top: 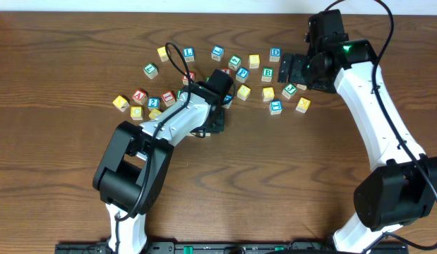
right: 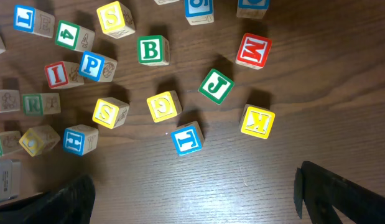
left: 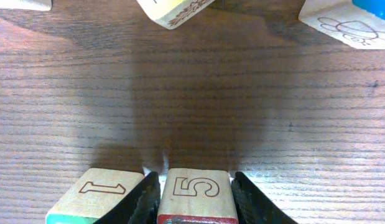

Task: Spell out NEURIPS
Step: 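Lower the red E block right of the N and release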

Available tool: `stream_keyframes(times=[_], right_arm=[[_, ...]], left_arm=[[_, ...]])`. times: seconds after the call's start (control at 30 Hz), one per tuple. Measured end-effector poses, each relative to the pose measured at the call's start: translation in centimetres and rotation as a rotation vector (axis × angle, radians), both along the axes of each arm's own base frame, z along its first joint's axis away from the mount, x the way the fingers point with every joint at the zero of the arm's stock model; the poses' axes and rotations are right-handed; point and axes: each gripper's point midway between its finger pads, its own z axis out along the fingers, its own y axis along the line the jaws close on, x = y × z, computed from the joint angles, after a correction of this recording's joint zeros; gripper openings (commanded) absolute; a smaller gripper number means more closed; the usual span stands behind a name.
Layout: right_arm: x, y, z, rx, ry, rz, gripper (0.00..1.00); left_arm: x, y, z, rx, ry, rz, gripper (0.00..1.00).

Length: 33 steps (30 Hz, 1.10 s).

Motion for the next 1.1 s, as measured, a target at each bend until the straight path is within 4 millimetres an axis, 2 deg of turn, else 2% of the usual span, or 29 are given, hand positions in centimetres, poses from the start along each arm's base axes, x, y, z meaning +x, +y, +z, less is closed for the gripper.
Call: stream_keyframes(times=[0.77, 1.1], right_arm=[[0.0, 0.0, 0.0, 0.0, 0.0, 0.0, 0.99], [0.0, 0.0, 0.0, 0.0, 0.0, 0.0, 0.99]], left_arm=[[-0.56, 0.32, -0.08, 0.018, 0.024, -0.027, 0.38], [-0.92, 0.52, -0.13, 0.016, 0.037, 0.038, 0.37]])
